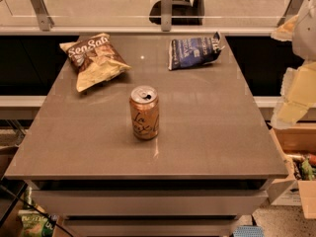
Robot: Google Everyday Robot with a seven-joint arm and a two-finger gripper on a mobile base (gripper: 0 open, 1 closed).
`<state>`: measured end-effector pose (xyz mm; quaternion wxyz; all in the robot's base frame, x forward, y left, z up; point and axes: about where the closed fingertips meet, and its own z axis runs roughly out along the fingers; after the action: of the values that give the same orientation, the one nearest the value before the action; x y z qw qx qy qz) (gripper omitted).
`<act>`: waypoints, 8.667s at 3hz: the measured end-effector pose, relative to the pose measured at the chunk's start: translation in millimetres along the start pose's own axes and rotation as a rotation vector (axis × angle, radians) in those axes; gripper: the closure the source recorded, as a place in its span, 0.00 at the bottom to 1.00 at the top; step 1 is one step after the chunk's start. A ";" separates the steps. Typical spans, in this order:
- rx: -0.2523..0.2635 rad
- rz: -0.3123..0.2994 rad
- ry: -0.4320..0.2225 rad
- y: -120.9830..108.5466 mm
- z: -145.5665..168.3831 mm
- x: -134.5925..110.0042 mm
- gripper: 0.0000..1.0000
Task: Pick blue chip bag
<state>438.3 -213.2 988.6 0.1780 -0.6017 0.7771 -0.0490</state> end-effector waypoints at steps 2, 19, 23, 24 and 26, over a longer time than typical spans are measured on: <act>0.019 -0.027 -0.005 -16.8 2.8 -6.3 0.00; 0.138 -0.214 -0.018 -262.5 246.1 -57.8 0.88; 0.125 -0.272 -0.068 -259.6 231.7 -83.2 1.00; 0.152 -0.298 -0.086 -256.6 206.4 -94.2 1.00; 0.241 -0.305 -0.092 -236.6 150.5 -103.8 1.00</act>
Offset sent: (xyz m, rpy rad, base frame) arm 0.0492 0.0037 0.0044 -0.0223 -0.0439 0.0629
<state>728.1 -157.6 939.6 0.2747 -0.6883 0.6566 -0.1404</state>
